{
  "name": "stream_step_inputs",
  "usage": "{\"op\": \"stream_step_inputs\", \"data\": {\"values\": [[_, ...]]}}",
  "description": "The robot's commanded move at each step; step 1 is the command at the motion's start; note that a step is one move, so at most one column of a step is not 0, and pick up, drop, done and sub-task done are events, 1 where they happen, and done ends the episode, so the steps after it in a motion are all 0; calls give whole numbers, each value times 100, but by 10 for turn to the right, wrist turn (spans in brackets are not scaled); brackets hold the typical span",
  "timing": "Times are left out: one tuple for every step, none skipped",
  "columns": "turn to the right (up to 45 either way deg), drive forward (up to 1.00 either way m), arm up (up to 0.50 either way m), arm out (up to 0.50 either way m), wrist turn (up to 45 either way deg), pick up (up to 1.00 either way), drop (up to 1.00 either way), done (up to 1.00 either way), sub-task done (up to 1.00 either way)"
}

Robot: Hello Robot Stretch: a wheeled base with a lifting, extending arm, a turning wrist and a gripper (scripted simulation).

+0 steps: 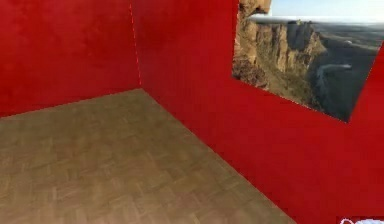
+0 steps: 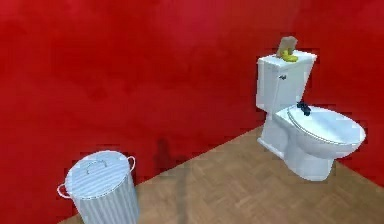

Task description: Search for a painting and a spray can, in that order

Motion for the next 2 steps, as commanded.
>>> {"op": "stream_step_inputs", "data": {"values": [[0,35,0,0,0,0,0,0,0],[300,0,0,0,0,0,0,0,0]]}}
